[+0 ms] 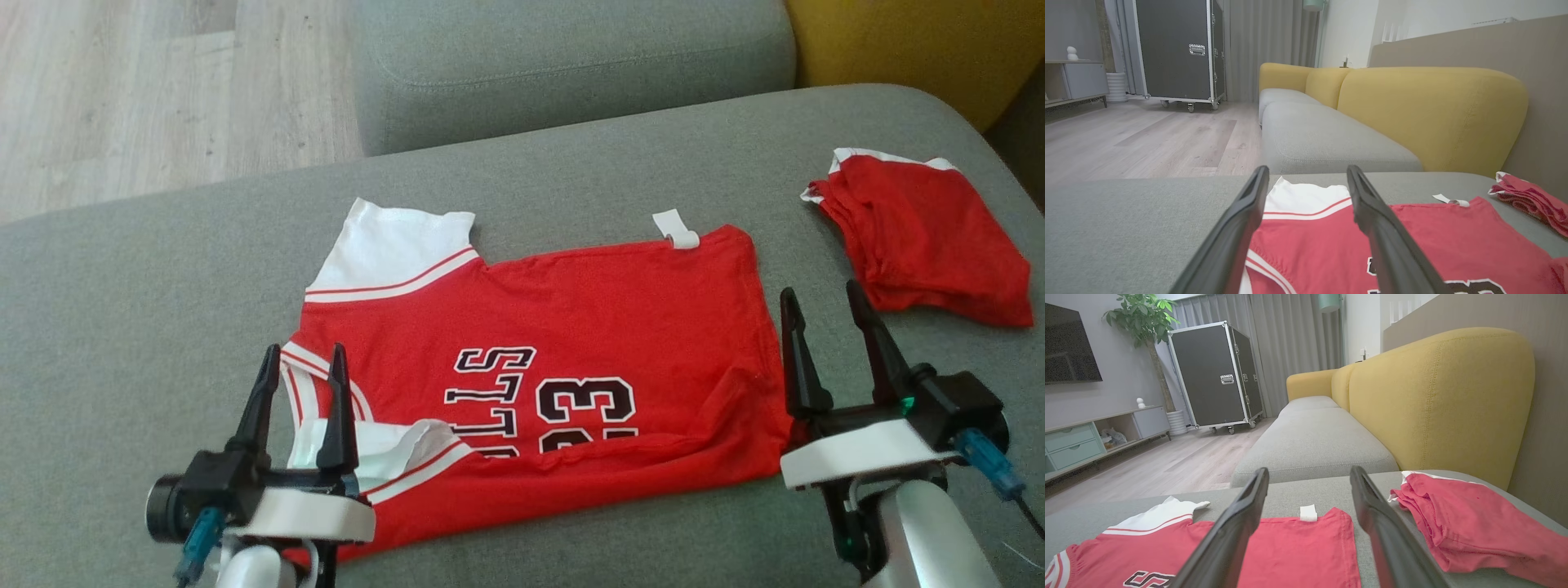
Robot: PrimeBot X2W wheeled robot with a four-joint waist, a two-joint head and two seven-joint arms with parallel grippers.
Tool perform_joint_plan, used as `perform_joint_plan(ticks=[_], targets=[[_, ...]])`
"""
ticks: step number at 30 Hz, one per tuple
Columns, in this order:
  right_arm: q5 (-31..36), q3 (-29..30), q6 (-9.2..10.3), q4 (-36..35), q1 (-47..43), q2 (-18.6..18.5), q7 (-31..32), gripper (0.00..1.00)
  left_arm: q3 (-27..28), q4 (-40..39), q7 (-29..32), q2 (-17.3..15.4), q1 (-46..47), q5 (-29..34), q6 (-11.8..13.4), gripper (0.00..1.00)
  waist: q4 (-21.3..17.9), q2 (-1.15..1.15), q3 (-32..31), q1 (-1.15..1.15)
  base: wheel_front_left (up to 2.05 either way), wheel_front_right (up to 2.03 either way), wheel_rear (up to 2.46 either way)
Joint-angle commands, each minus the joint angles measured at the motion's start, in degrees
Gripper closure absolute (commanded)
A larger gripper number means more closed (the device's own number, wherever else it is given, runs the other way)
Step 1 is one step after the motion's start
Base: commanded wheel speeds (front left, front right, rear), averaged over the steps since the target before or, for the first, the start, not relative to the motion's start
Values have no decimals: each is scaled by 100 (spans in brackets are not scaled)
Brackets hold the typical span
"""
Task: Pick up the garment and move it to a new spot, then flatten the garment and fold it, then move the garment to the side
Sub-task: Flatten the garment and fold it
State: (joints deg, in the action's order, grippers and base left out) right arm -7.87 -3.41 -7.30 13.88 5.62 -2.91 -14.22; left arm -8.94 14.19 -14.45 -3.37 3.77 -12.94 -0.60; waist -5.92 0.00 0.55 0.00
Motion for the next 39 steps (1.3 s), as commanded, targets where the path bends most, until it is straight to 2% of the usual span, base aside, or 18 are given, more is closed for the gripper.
perform_joint_plan(ticks=[1,5,11,12,16,18,22,25,30,39], targets=[[-57,-127,-19,-253,258,0,-76,0,237,-69,-54,-26,348,100,-50,0,-17,0,45,0,0,0,0],[-101,-146,-19,-355,393,1,-76,0,155,480,56,-219,872,215,-200,0,-74,0,265,0,0,0,0],[-233,-141,-19,-528,740,2,-77,0,-77,1307,973,-730,2371,221,-555,0,-251,0,902,0,0,0,0],[-233,-141,-19,-528,740,2,-77,0,-77,1307,973,-730,2371,221,-555,0,-251,0,902,0,0,0,0],[-332,-207,-19,-608,990,2,-77,0,-492,1951,1921,-1118,3370,49,-675,0,-449,0,1286,0,0,0,0],[-393,-213,-19,-646,1096,2,-77,0,-956,2207,2341,-1363,3794,-86,-684,0,-542,0,1434,0,0,0,0],[-537,-301,-19,-724,1282,2,-77,0,-1730,2584,2786,-1930,4470,-584,-687,0,-770,0,1713,0,0,0,0],[-616,-365,-19,-788,1368,2,-77,0,-2093,2895,3036,-2262,4874,-928,-687,0,-905,0,1891,0,0,0,0],[-841,-446,-19,-785,1404,2,-77,0,-2306,3350,3295,-2543,5323,-1523,-688,0,-1102,0,2091,0,0,0,0],[-960,-447,-19,-864,1528,3,-77,0,-2709,3792,3720,-2775,5802,-2167,-688,0,-1287,0,2462,0,0,0,0]])
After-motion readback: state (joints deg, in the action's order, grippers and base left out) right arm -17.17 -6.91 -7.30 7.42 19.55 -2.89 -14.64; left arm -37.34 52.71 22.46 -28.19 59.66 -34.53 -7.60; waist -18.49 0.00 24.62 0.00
